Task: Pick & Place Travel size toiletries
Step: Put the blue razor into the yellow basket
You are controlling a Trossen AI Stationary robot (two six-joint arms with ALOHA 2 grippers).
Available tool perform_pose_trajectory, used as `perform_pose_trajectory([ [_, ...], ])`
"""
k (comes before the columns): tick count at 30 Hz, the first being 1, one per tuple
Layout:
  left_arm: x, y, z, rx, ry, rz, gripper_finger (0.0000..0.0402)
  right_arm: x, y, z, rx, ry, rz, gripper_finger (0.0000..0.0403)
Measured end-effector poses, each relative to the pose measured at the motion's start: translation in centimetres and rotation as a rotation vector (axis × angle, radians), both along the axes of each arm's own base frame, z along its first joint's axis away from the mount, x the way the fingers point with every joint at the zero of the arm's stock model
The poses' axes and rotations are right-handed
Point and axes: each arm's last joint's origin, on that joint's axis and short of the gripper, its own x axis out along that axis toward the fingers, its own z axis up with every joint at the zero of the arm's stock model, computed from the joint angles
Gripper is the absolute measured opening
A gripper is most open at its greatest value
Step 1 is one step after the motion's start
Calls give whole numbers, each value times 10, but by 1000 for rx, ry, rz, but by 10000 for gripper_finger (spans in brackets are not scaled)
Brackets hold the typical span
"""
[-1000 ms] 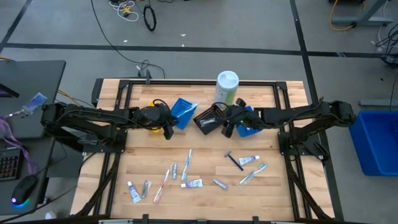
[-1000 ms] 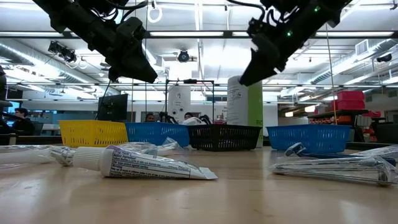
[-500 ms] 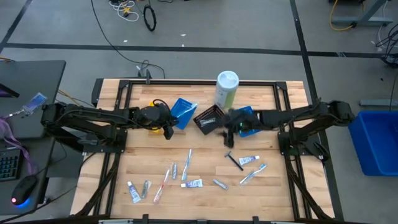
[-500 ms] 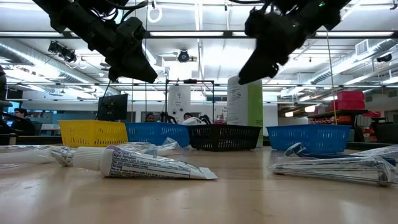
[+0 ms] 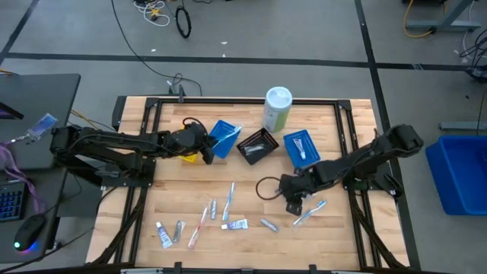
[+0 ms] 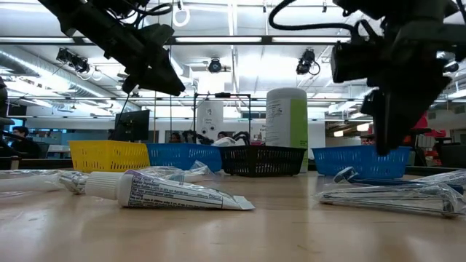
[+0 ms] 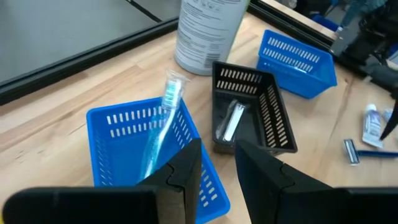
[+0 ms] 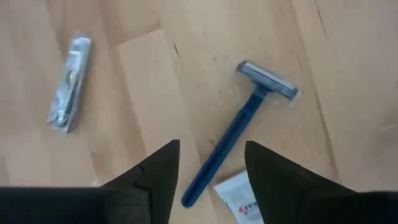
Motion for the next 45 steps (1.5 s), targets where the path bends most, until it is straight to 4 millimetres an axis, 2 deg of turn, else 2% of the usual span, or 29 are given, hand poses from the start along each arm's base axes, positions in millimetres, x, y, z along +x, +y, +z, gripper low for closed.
perform_pose_trajectory([
  [7, 0, 0, 0, -9, -5, 1, 104, 7, -4, -27, -167, 63, -58, 238],
  [12, 0, 0, 0, -11, -5, 0, 104, 13, -7, -41, -157, 100, -78, 238],
  [16, 0, 0, 0, -11, -6, 1, 104, 14, -7, -43, -156, 97, -87, 205],
  [27, 0, 0, 0, -19, -10, 6, 104, 16, -8, -39, -157, 53, -101, 64],
  [30, 0, 0, 0, -27, -15, 10, 104, 19, -8, -31, -138, 18, -120, 48],
  [35, 0, 0, 0, -23, -12, 4, 104, 27, -12, 1, -135, -108, -90, 46],
  [38, 0, 0, 0, -7, -7, -10, 104, 33, -19, 28, -237, -257, -81, 46],
  [40, 2, 0, 3, 12, -23, -28, 104, 36, -28, 44, -337, -360, -139, 46],
  [45, 9, -5, 13, 84, -96, -257, 104, 45, -52, 77, -459, -611, -302, 45],
])
